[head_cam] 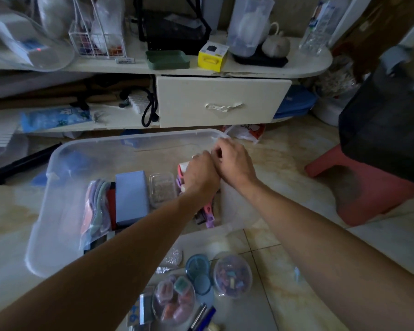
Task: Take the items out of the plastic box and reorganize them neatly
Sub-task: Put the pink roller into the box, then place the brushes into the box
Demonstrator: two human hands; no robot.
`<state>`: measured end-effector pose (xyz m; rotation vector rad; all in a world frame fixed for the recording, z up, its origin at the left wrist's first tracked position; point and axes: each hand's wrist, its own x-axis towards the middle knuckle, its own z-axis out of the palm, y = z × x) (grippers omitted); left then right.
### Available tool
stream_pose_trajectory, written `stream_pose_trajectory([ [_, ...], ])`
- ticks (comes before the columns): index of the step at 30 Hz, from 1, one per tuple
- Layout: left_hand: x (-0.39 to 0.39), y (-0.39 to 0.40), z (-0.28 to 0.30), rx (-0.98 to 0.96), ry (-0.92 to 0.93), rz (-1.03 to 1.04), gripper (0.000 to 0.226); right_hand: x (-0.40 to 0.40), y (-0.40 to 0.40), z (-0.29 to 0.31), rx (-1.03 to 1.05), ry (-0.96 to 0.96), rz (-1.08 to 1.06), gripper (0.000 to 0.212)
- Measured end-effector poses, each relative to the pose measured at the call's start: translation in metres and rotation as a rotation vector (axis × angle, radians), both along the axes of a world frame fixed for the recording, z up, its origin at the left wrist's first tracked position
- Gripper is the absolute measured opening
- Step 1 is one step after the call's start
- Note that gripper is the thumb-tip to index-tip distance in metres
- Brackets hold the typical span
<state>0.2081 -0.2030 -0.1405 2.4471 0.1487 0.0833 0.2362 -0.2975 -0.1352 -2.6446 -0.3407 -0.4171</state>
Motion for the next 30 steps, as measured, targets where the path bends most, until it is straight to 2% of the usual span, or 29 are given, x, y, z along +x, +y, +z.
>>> stream_pose_trajectory([
  [4, -0.005, -0.038, 0.021, -0.04, -0.085, -0.015, 0.028, 0.0, -0.061, 0.02, 0.118, -0.203, -0.172, 0.013],
  [7, -0.016, -0.076, 0.029, -0.061, -0.199, -0.098, 0.031, -0.009, -0.127, 0.007, 0.157, -0.171, -0.374, 0.012],
  [10, -0.035, -0.117, 0.022, -0.076, -0.309, -0.302, 0.029, -0.026, -0.188, -0.026, 0.057, 0.05, -0.543, 0.018],
  [13, -0.055, -0.166, 0.004, 0.01, -0.347, -0.52, 0.029, -0.045, -0.247, -0.068, -0.106, 0.432, -0.621, 0.028],
  [15, -0.066, -0.19, -0.019, 0.115, -0.214, -0.612, 0.029, -0.063, -0.271, -0.092, -0.149, 0.665, -0.622, 0.035],
  [18, -0.077, -0.201, -0.069, 0.364, 0.27, -0.723, 0.038, -0.086, -0.285, -0.114, -0.11, 0.822, -0.641, 0.052],
  [20, -0.084, -0.193, -0.093, 0.555, 0.557, -0.815, 0.069, -0.094, -0.285, -0.126, 0.002, 0.886, -0.642, 0.074],
  [22, -0.095, -0.177, -0.102, 0.721, 0.757, -0.899, 0.108, -0.098, -0.28, -0.137, 0.042, 0.921, -0.643, 0.088],
  [24, -0.108, -0.158, -0.101, 0.854, 0.853, -0.943, 0.121, -0.101, -0.274, -0.151, -0.015, 0.899, -0.655, 0.087],
  [26, -0.123, -0.14, -0.1, 0.961, 0.857, -0.971, 0.124, -0.102, -0.27, -0.161, -0.043, 0.839, -0.686, 0.078],
  [29, -0.135, -0.123, -0.108, 0.945, 0.774, -0.901, 0.123, -0.1, -0.262, -0.172, 0.014, 0.783, -0.728, 0.047],
  [30, -0.136, -0.119, -0.11, 0.911, 0.743, -0.868, 0.121, -0.099, -0.257, -0.174, -0.007, 0.761, -0.726, 0.043],
])
